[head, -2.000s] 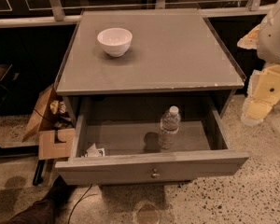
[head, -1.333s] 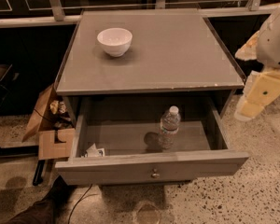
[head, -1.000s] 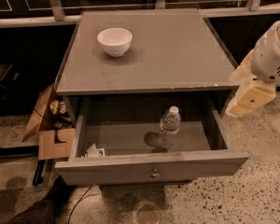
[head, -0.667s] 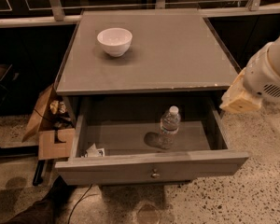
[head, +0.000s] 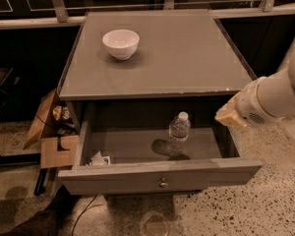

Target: Pick water bottle from top drawer and place on counter

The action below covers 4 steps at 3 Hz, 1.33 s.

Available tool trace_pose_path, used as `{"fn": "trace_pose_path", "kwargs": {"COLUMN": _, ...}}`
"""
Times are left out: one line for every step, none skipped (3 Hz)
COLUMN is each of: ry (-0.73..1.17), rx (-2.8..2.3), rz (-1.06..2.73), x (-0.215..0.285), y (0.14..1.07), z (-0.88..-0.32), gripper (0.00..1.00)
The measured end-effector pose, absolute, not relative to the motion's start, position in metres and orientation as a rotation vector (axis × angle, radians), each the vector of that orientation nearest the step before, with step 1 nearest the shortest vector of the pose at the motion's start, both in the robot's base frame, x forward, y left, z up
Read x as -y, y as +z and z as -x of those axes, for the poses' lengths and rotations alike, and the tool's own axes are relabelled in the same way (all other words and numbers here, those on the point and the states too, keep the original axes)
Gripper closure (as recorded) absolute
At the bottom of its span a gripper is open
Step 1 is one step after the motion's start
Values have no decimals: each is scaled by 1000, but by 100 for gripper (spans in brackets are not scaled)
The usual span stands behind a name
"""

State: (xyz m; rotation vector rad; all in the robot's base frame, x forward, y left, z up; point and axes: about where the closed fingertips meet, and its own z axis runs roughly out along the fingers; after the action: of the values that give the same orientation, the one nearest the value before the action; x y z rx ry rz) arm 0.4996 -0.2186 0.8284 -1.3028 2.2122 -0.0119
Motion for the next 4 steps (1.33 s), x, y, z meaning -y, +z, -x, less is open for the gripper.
{"fn": "trace_pose_path", "kwargs": {"ry": 47, "rx": -2190, "rz": 1188, "x": 217, "y": 799, "z": -527, "gripper": 100}}
{"fn": "trace_pose_path", "kwargs": {"ry": 40, "rx": -2179, "rz": 1177, "x": 217, "y": 799, "z": -533, "gripper": 81}}
{"fn": "trace_pose_path", "kwargs": {"ry": 38, "rx": -2181, "rz": 1187, "x": 217, "y": 808, "z": -528, "gripper": 58}}
{"fn": "trace_pose_path", "kwargs": {"ry": 56, "rx": -2180, "rz": 1195, "x": 223, "y": 812, "z": -520, "gripper": 61}}
